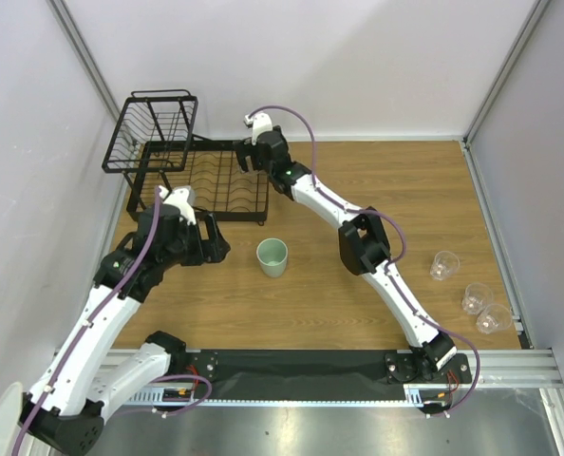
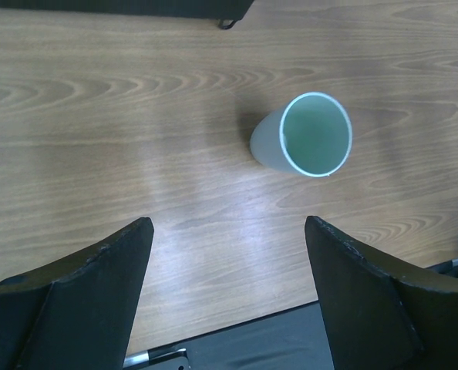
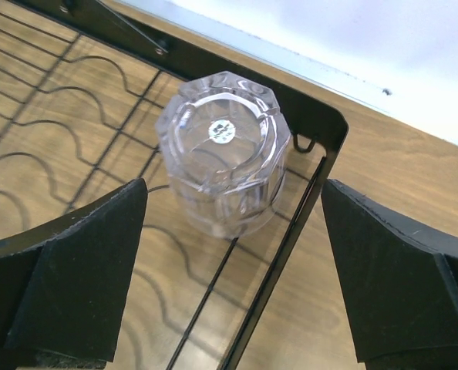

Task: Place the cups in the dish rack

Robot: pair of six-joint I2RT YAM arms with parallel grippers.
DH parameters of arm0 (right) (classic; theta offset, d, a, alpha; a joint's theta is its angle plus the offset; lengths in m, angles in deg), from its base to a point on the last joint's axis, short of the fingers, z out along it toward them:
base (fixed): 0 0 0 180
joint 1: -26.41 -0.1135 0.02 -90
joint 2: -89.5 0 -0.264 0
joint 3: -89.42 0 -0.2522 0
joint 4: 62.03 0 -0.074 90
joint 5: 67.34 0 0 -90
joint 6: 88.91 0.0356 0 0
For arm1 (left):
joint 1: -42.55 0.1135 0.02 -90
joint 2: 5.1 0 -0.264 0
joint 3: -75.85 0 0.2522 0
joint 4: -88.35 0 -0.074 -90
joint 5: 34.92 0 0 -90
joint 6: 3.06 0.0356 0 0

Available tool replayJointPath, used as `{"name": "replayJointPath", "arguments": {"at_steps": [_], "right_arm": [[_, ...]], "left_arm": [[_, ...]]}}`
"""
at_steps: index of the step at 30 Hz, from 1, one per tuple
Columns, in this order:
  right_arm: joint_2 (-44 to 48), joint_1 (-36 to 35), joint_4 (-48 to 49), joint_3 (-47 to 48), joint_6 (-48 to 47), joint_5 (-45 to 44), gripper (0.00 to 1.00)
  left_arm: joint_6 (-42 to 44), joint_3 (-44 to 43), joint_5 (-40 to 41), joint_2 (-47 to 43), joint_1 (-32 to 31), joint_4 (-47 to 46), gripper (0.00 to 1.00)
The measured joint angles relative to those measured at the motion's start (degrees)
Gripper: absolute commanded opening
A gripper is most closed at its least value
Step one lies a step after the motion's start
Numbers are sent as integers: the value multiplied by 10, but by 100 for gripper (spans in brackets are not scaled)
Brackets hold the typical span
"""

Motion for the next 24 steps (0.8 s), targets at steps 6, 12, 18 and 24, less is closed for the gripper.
{"name": "replayJointPath", "arguments": {"at_steps": [6,12,18,24], "right_arm": [[103,3,-92,-24,76,11,100],[306,22,-172,-125,168,47,100],[513,38,-257,-319,202,108,100],[658,40,-313,-640,214,181,95]], "left_arm": [[10,-34,-28,36,2,-7,77],[2,-54,-67,63,2,-11,72],[-28,-61,-94,111,-19,-14,69],[-67,-40,-101,167,-59,-54,52]]}}
